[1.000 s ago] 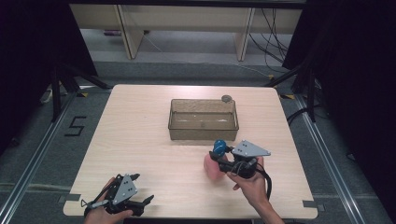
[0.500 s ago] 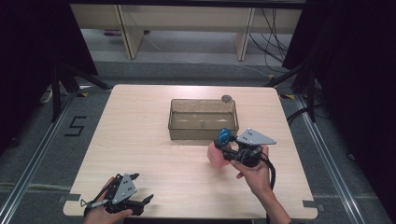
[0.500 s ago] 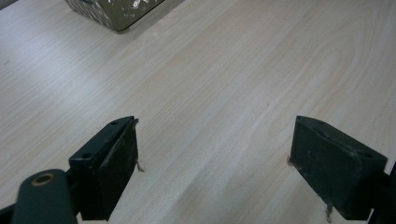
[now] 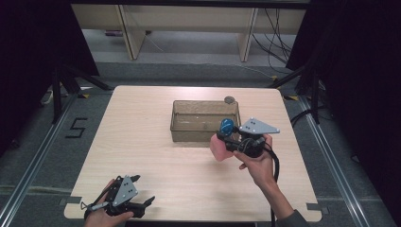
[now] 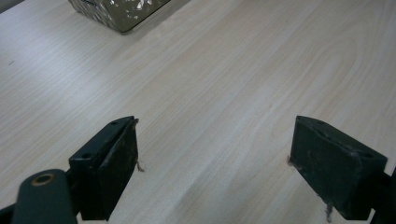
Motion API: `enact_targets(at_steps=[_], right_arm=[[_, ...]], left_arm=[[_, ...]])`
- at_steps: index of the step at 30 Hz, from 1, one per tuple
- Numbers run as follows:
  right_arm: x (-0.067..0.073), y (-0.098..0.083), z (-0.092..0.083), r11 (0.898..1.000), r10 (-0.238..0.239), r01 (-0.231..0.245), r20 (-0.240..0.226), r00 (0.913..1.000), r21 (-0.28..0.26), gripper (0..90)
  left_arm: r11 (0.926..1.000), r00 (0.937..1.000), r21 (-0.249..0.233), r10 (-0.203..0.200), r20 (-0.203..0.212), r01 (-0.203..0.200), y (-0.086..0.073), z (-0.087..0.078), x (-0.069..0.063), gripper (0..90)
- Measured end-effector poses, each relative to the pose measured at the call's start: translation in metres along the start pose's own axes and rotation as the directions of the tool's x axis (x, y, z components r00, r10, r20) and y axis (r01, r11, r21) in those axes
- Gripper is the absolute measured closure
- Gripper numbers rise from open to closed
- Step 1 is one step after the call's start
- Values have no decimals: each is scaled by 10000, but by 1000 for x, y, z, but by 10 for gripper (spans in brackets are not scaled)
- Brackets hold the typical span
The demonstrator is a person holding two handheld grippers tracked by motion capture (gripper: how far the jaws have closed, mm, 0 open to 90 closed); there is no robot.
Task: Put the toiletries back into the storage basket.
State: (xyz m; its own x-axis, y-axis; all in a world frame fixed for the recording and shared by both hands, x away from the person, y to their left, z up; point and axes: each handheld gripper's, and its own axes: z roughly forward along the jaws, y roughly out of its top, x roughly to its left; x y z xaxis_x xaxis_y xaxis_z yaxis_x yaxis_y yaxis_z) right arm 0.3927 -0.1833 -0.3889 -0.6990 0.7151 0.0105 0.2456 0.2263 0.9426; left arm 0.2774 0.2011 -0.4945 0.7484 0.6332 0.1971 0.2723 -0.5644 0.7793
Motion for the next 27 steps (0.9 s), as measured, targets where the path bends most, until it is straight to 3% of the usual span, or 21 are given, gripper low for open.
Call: enact_targets(at_steps=[1,2,6,7,13,14,20,21,22,25,26,27], right_arm=[[0,2,1,9999,57,-58,-76,10000,-99,539],[-2,6,1,10000,-7,7,-6,10000,-58,539],[-7,15,3,9999,15,-14,48,10000,-156,539],[-9,17,3,9998,-127,129,126,9998,-132,539],[-16,24,8,9999,44,-40,260,9997,-126,539],[-17,25,8,10000,14,-11,305,9995,-83,539],[-23,34,12,9999,75,-71,378,9993,-117,539],[-25,35,14,9998,94,-89,335,9994,-170,539],[-26,37,14,9999,127,-123,457,9989,-92,539],[-32,43,19,9996,187,-178,508,9985,-198,539],[-34,45,20,9997,186,-177,598,9980,-156,539],[-36,46,22,9998,150,-140,641,9978,-159,539]], left_arm=[[10000,9999,-7,34,-162,-34,-1,1,-1,149],[10000,10000,-3,-30,-33,30,-1,1,-1,149],[10000,9999,-59,-42,-162,41,-1,1,-1,149],[10000,10000,9,-2,17,2,0,0,0,149],[10000,10000,33,57,-67,-57,0,-1,0,149],[9998,9999,-181,-106,-80,104,0,1,-1,149],[10000,10000,-23,-41,11,41,0,0,0,149],[9996,9997,-178,-241,-22,241,0,1,-1,148],[10000,10000,-22,-38,-2,38,0,0,0,148],[10000,10000,-37,-62,-25,62,-1,1,0,149],[9993,9995,-227,-307,-3,307,0,2,-1,149],[9994,9996,-223,-281,6,281,0,1,-1,149]])
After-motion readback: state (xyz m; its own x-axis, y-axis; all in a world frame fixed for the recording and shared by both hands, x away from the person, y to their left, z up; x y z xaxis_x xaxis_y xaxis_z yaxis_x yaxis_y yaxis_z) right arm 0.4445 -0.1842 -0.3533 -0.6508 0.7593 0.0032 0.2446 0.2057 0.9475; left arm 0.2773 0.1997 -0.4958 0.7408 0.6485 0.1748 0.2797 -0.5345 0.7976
